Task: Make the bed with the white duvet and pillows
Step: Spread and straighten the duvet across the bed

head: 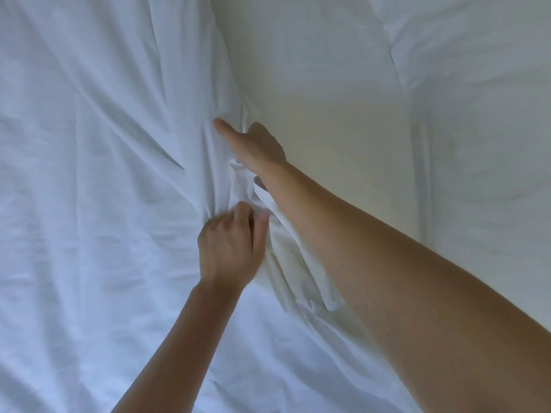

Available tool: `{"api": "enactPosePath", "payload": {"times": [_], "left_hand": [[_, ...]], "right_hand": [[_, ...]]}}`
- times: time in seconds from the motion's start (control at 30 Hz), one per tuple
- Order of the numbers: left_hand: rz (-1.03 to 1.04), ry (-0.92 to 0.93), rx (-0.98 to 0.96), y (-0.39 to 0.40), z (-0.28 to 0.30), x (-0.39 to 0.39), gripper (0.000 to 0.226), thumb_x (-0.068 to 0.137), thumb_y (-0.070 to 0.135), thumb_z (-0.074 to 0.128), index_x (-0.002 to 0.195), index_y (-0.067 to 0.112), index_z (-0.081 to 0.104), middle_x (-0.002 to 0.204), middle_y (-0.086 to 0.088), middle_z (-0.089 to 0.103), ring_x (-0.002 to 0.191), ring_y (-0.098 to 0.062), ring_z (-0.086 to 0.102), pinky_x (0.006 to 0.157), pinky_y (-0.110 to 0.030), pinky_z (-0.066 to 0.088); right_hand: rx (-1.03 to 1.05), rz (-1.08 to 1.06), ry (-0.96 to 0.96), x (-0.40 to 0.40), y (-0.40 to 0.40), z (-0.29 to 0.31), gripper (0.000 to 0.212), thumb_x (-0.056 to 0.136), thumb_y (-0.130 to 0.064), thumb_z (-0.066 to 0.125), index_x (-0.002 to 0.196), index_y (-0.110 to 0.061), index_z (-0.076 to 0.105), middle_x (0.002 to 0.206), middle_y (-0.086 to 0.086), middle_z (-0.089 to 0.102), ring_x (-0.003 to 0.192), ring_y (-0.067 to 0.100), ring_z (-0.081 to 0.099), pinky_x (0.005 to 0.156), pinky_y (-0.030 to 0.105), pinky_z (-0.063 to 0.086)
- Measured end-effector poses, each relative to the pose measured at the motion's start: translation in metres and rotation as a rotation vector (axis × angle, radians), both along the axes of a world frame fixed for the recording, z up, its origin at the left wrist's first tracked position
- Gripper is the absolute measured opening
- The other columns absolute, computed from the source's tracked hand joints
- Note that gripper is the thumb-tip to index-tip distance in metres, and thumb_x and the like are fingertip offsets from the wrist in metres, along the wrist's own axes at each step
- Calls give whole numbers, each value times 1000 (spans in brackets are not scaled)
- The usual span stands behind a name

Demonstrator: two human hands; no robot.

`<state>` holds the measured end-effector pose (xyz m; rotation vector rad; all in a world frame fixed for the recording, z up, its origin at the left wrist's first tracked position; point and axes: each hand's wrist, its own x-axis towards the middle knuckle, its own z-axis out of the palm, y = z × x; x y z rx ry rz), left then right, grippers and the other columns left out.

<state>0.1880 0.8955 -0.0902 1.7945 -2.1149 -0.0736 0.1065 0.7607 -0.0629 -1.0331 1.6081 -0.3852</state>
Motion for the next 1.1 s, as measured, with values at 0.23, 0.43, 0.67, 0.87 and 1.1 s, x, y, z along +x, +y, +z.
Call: {"api": "enactPosePath", "payload": {"times": [0.23,0.43,0.67,0.87,1.1], "left_hand": [[460,12,96,19,-24,-48,79,87,59,47,132,-5,49,129,-22,52,120,-34,51,104,-41,40],[513,109,87,27,-39,-47,91,88,64,49,142,-8,36,145,-26,38,134,-35,39,114,-39,30],[766,200,75,21,-36,-55,89,79,66,48,141,3,38,139,-15,46,117,-31,50,95,-39,37],[846,292,91,19,-37,-64,61,65,49,66,115,14,59,122,-7,51,104,-27,50,81,-36,35],[620,552,102,-9,4,-97,20,77,16,65,91,4,59,110,-8,55,92,-27,52,70,-34,44]], "right_hand": [[-90,7,89,0,-17,-2,55,83,-63,59,103,-13,49,81,-7,56,73,14,58,63,28,42],[-88,106,85,-2,-29,6,56,82,-59,63,117,-16,53,95,-8,57,97,19,57,89,29,47],[-37,3,13,24,-28,-9,57,80,-56,69,109,-9,55,85,-6,57,76,15,60,68,25,49],[-222,-37,120,21,-30,-5,45,86,-44,62,121,-15,55,102,-4,61,93,19,60,79,30,48],[-603,-8,390,-49,-49,44,31,85,-49,62,93,-21,54,81,-12,53,74,11,50,59,25,36]]}}
